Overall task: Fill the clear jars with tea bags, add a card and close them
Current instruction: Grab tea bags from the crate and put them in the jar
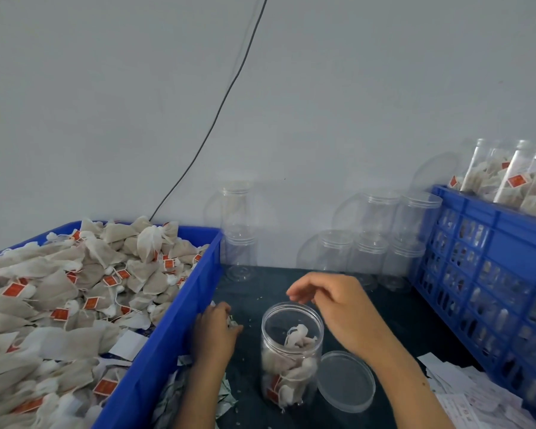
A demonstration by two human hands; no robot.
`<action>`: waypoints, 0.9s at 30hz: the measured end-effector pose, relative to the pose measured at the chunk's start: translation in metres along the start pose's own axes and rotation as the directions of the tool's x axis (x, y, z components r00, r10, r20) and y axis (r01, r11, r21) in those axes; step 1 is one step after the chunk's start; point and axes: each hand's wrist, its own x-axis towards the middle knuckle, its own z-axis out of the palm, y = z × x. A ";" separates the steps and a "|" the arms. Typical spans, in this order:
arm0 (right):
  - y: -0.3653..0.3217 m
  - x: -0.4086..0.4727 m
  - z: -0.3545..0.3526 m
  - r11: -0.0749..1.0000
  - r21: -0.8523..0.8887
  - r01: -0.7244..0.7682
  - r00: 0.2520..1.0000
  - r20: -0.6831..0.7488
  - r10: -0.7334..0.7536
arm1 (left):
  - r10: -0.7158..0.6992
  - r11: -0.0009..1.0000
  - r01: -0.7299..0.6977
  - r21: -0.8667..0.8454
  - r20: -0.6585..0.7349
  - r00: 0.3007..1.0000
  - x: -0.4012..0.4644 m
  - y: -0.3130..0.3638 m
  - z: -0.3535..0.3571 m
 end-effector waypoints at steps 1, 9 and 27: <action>0.002 0.001 -0.003 0.996 0.093 -0.004 0.998 -0.064 0.010 | -0.024 1.000 0.025 0.019 -0.030 0.999 0.000 -0.002 0.004; 0.016 0.004 -0.012 0.957 0.288 -0.033 0.976 -0.198 0.093 | -0.021 0.997 0.025 0.076 -0.054 0.998 -0.006 -0.007 0.007; 0.044 -0.001 -0.048 0.924 0.356 -0.141 0.885 -0.373 0.278 | 0.395 0.919 -0.395 -0.023 0.048 0.917 -0.046 0.095 -0.070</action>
